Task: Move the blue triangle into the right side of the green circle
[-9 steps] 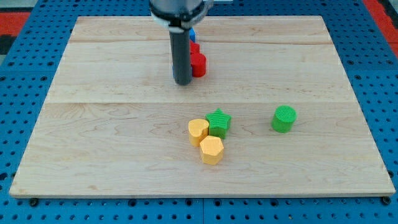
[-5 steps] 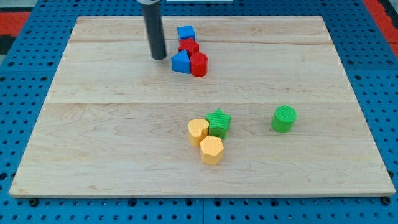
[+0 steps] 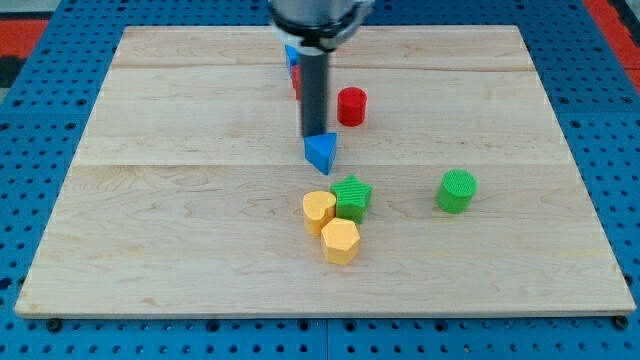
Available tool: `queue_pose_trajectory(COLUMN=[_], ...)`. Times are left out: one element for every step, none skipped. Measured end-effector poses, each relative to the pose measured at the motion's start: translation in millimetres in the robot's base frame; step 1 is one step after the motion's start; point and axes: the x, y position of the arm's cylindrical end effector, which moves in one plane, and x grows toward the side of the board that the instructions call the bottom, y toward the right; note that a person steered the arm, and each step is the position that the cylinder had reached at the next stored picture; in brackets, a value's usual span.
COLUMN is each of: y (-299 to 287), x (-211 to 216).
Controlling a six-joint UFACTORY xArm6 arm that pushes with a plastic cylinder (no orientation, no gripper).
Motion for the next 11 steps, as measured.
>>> queue_pose_trajectory(y=[-17.0, 28.2, 74.8, 107.2, 127.7, 181.7, 241.2, 249.6, 271.6, 291.1, 279.5], x=[7.1, 32.0, 37.2, 37.2, 44.0, 51.4, 57.0, 52.0, 49.8, 65.9, 94.1])
